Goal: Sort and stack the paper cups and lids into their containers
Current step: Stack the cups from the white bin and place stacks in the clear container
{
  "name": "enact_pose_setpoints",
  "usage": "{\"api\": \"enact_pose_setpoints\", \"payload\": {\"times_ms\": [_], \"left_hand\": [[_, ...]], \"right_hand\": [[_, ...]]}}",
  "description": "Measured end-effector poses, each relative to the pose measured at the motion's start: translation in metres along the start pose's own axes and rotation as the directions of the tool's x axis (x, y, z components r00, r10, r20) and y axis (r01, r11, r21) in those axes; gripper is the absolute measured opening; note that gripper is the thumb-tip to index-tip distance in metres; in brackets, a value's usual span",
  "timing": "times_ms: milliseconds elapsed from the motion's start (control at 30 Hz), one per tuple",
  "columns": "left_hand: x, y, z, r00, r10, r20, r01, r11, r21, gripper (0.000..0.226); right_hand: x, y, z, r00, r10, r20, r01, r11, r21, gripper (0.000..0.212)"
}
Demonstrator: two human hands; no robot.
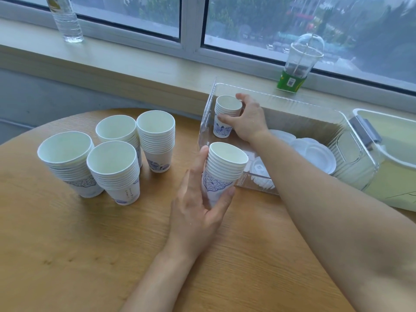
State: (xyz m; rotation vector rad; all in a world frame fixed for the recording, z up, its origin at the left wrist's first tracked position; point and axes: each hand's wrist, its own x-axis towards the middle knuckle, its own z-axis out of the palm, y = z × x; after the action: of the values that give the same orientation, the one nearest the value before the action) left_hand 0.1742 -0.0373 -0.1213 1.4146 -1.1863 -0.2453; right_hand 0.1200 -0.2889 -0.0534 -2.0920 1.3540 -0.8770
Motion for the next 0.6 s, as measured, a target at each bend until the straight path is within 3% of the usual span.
{"api": "enact_pose_setpoints", "payload": {"times_ms": [333, 467, 600], "left_hand": [[0.000, -0.002, 0.000, 0.999, -0.037, 0.006, 0.037, 0.999, -0.003, 0.084], [0.002, -0.003, -0.001, 0.998, -0.054, -0.011, 0.054, 0.999, -0.007, 0.084], [0.003, -0.003, -0.002, 0.996, -0.088, -0.032, 0.088, 0.996, -0.010, 0.084]], "right_hand": [[-0.005, -0.002, -0.001, 1.000, 0.025, -0.008, -0.024, 0.999, 0.040, 0.084], [-0.033, -0.013, -0.027, 0.999, -0.022, -0.024, 0.022, 0.999, 0.024, 0.067], [-0.095, -0.033, -0.053, 0.992, -0.063, 0.109, 0.030, 0.959, 0.280, 0.046]]}}
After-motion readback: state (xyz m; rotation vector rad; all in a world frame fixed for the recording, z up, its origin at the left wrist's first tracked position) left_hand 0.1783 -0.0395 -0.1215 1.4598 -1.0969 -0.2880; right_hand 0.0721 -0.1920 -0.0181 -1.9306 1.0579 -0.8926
